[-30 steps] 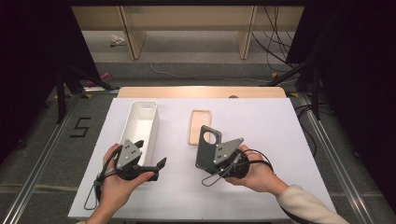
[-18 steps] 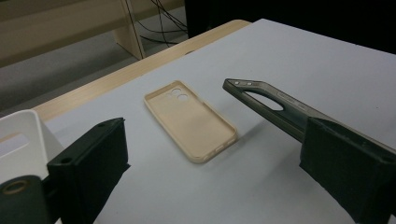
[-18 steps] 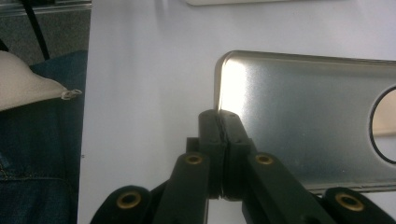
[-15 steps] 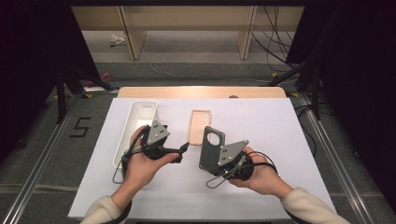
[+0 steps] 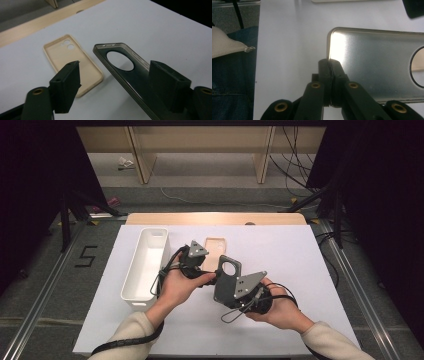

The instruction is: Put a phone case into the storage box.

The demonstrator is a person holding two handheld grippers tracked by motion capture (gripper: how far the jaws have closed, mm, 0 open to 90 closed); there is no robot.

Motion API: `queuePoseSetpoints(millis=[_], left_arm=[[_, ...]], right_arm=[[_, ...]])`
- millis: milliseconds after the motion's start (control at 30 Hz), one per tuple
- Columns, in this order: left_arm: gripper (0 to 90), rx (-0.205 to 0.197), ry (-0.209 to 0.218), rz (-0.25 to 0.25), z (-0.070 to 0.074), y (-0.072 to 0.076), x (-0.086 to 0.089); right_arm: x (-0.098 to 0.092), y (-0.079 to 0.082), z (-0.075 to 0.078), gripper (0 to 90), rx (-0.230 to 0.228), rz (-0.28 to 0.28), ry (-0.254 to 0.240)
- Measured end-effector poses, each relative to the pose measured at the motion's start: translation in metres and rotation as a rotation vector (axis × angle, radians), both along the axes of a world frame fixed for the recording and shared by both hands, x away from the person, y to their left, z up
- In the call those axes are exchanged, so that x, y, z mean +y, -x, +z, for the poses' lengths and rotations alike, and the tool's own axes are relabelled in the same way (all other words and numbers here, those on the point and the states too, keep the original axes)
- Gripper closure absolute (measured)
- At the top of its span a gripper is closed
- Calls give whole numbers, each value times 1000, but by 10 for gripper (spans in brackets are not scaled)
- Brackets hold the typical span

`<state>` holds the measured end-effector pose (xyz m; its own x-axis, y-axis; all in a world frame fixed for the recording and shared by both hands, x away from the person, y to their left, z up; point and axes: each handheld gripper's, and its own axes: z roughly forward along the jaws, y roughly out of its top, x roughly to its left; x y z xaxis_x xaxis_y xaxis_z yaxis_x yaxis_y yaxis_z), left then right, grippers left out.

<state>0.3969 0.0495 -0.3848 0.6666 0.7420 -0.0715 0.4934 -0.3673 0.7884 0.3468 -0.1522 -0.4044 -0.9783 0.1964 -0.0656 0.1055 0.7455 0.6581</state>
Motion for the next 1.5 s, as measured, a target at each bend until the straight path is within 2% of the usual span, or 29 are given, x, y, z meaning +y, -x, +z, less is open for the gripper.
queuePoseSetpoints(millis=[133, 167, 267, 300, 400, 467, 567, 667, 767, 867, 1067, 1167, 1400, 1500], left_arm=[[306, 81, -24, 14, -6, -7, -10], [343, 101, -30, 16, -8, -8, -12], [374, 150, -18, 22, -13, -11, -16], [414, 171, -12, 21, -15, -12, -17], [472, 183, -9, 28, -17, -13, -18], [491, 205, 8, 43, -18, -15, -18], [534, 219, 14, 50, -18, -17, -18], [535, 211, 31, 64, -15, -23, -16], [543, 218, 25, 75, -13, -29, -16], [549, 229, 39, 86, -12, -33, -16], [590, 240, 39, 114, -13, -43, -16], [605, 259, 39, 123, -13, -46, -15], [671, 287, 51, 138, -14, -48, -16], [706, 299, 84, 151, -15, -47, -16]], right_arm=[[1, 0, 0, 897, -10, 6, 5], [1, 0, 0, 897, -11, 6, 3], [1, 0, 1, 897, -12, 7, 2], [0, 0, 1, 897, -14, 7, 2], [0, 0, 2, 897, -18, 7, 3], [0, 0, 2, 897, -19, 8, 6], [1, 1, 2, 897, -25, 10, 5], [2, 1, 2, 897, -28, 14, 10], [4, 3, 2, 897, -32, 22, 17], [5, 4, 2, 897, -37, 29, 18], [6, 5, 2, 897, -41, 37, 22], [6, 5, 2, 897, -43, 38, 19], [6, 6, 2, 897, -48, 38, 21], [7, 6, 1, 897, -52, 39, 31]])
